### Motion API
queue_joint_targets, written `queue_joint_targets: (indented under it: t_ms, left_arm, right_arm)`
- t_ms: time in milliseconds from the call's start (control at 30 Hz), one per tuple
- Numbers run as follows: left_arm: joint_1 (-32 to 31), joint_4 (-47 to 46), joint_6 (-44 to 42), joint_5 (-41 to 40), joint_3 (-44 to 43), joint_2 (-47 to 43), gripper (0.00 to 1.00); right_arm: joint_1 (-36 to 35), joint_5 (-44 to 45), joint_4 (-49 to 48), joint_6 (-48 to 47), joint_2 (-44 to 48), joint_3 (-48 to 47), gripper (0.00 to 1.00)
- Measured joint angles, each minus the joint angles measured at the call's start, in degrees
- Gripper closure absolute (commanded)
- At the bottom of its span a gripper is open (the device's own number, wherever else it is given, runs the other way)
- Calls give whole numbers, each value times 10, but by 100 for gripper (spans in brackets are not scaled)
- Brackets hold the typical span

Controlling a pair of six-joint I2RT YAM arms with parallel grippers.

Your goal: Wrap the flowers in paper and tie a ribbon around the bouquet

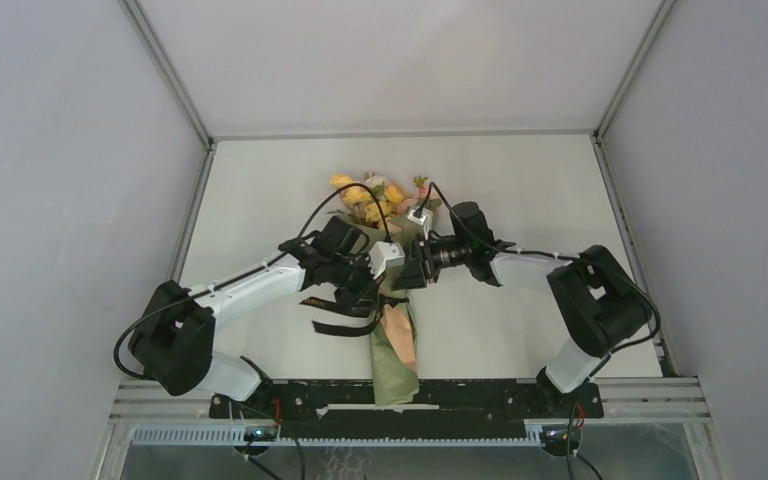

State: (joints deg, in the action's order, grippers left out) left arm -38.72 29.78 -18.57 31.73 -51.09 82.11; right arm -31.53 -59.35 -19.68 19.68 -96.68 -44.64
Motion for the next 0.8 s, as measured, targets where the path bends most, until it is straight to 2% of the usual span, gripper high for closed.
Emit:
queue_joint_targets:
  t_ms: [133,333,500,633,667,767,800]
  left_arm:
    - [0,-22,23,0,3,0,100]
    - [0,-29,52,-3,7,0,100]
    - [1,-37,87,-6,7,0,100]
    - [2,-52,135,-5,7,0,100]
    - [2,-54,146,-4,7,0,100]
    - [3,-63,173,-5,8,0,100]
    - [3,-67,180,-5,9,0,100]
  right_arm:
    - [-5,17,31,-33,42,-4,38]
    - [-27,24,43,-47,31,-6,38]
    - [-30,28,35,-43,16,-3,52]
    - [-33,27,17,-30,16,11,55]
    - [-34,26,9,-25,16,17,60]
    - [-35,23,-4,-14,16,32,81]
    - [-34,24,-8,-7,16,37,84]
